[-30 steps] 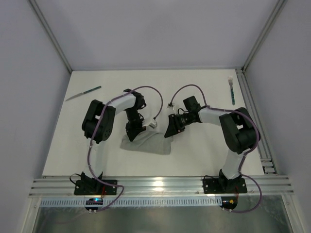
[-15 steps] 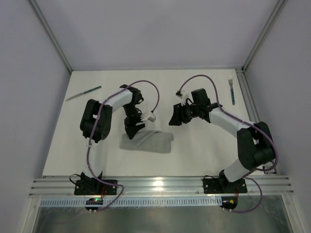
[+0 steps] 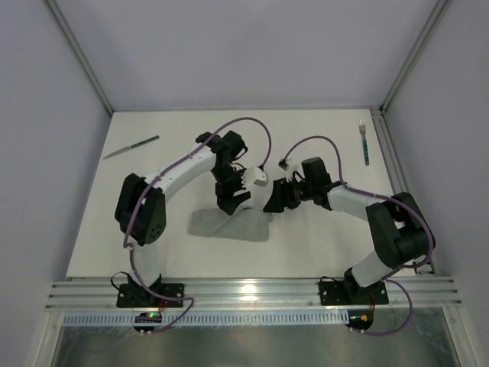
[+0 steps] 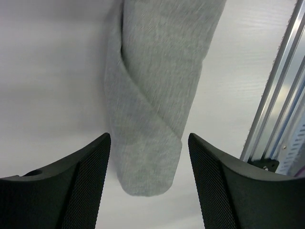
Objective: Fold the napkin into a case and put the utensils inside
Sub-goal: Smooth out the smaller rectangle-folded napkin at the center of the board.
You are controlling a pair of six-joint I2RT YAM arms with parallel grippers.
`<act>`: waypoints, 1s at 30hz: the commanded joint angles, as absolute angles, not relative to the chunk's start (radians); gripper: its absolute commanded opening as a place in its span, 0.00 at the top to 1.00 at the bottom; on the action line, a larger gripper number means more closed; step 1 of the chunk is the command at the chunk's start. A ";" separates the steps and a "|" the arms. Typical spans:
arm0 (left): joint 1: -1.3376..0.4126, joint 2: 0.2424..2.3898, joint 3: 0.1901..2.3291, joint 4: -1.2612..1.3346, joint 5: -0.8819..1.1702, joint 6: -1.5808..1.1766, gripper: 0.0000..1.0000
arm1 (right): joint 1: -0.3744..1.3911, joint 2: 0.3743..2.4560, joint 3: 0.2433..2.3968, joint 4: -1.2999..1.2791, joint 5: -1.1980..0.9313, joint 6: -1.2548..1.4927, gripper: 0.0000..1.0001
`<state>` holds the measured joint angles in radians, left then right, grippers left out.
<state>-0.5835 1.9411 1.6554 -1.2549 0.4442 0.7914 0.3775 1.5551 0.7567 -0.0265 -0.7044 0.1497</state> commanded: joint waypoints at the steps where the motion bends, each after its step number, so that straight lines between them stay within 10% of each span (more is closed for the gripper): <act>1: -0.659 1.885 1.582 -1.074 0.434 0.684 0.32 | 0.382 1.578 0.716 0.150 -0.742 0.245 0.32; 13: -0.755 1.936 1.468 -0.864 0.370 0.611 0.36 | 0.385 1.565 0.591 0.256 -0.784 0.324 0.31; 17: -0.758 1.965 1.457 -0.835 0.336 0.580 0.63 | 0.397 1.580 0.569 0.284 -0.775 0.336 0.32; 24: -0.758 1.947 1.457 -0.818 0.307 0.546 0.72 | 0.397 1.601 0.580 0.298 -0.782 0.445 0.84; 30: -0.758 1.924 1.480 -0.854 0.233 0.511 0.62 | 0.368 1.624 0.600 0.319 -0.750 0.597 0.94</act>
<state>-0.7528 1.9621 1.4544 -0.8532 0.2829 0.5468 0.3847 1.6058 0.5636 0.2737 -0.7616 0.4892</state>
